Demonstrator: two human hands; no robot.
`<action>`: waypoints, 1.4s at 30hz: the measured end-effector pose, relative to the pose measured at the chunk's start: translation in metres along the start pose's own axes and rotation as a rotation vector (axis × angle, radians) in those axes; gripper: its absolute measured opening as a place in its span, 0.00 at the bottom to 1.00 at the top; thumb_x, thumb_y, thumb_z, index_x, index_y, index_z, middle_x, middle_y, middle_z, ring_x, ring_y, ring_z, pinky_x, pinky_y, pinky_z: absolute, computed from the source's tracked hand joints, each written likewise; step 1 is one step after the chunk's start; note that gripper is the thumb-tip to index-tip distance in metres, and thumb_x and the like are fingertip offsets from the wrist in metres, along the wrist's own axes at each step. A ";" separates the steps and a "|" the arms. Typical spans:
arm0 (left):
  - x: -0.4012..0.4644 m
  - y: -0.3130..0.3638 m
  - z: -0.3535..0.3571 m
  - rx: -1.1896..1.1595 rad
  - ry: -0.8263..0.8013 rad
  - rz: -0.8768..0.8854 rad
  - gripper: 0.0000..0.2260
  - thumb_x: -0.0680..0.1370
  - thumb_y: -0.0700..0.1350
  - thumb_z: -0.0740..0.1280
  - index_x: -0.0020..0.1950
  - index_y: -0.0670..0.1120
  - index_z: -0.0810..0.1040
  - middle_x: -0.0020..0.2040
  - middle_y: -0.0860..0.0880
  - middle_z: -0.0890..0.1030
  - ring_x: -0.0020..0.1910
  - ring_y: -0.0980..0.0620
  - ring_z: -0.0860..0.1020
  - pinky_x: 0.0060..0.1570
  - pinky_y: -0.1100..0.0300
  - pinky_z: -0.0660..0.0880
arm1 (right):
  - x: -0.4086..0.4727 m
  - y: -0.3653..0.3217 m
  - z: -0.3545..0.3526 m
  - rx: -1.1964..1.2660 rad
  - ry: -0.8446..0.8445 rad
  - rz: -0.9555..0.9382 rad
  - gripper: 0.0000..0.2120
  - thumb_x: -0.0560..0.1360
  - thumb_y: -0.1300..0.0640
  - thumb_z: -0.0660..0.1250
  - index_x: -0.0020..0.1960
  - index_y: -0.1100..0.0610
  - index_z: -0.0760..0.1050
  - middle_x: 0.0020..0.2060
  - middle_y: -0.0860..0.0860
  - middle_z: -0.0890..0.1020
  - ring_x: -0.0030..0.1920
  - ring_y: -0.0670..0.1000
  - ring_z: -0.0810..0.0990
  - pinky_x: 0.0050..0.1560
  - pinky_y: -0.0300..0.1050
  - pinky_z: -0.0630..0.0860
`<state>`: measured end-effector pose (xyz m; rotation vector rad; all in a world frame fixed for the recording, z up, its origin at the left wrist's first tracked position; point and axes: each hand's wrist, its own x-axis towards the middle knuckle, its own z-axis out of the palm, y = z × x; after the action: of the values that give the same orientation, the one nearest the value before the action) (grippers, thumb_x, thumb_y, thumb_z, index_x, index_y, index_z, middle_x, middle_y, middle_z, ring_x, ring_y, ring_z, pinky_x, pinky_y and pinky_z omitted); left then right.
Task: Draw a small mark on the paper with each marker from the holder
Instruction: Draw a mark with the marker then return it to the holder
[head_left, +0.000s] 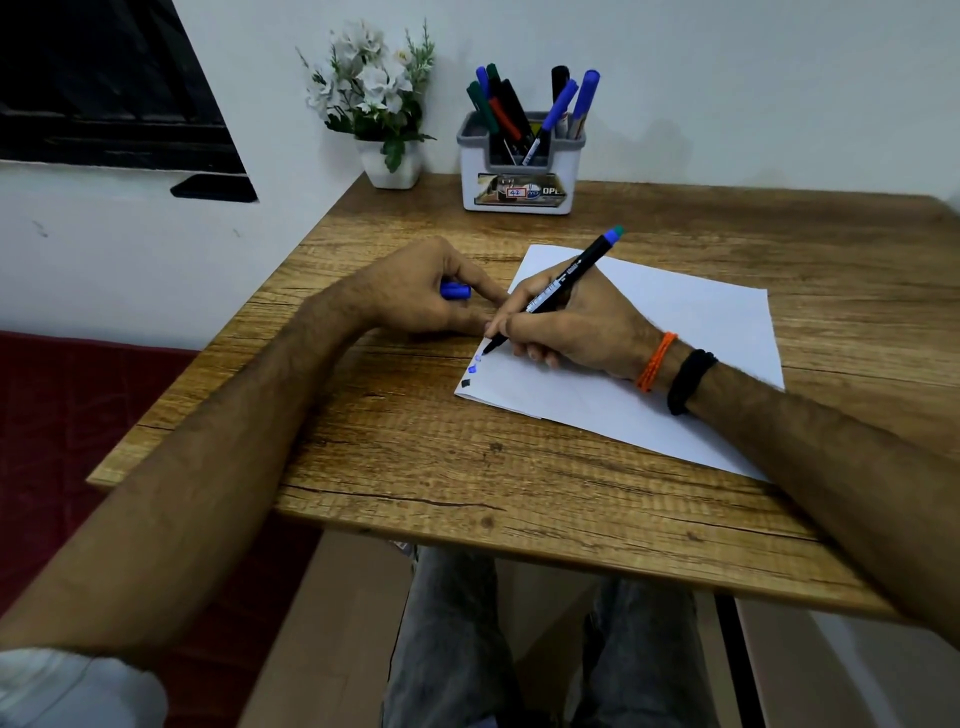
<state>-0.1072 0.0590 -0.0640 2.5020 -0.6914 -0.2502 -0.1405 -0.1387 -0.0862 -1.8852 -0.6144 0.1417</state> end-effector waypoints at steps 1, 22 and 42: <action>0.000 0.000 0.000 -0.001 -0.002 -0.004 0.15 0.73 0.47 0.74 0.57 0.60 0.80 0.48 0.67 0.77 0.49 0.66 0.74 0.60 0.56 0.69 | 0.000 0.000 0.000 -0.003 0.001 -0.003 0.05 0.74 0.69 0.68 0.44 0.69 0.82 0.24 0.49 0.79 0.22 0.43 0.74 0.24 0.33 0.70; -0.002 0.002 0.000 0.000 -0.005 0.001 0.15 0.73 0.46 0.73 0.56 0.61 0.78 0.54 0.62 0.78 0.53 0.63 0.74 0.63 0.55 0.69 | 0.001 0.001 -0.001 -0.007 -0.036 -0.004 0.05 0.74 0.68 0.68 0.45 0.68 0.83 0.28 0.53 0.80 0.24 0.44 0.75 0.26 0.34 0.72; -0.004 -0.001 0.002 -0.053 0.030 0.035 0.08 0.71 0.52 0.75 0.47 0.64 0.81 0.38 0.64 0.81 0.39 0.64 0.77 0.45 0.61 0.71 | 0.001 0.001 -0.006 0.323 0.072 0.039 0.06 0.75 0.66 0.68 0.49 0.67 0.81 0.32 0.54 0.81 0.27 0.45 0.77 0.27 0.35 0.72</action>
<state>-0.1109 0.0612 -0.0662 2.4365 -0.7068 -0.2145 -0.1372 -0.1437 -0.0843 -1.5833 -0.4742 0.1858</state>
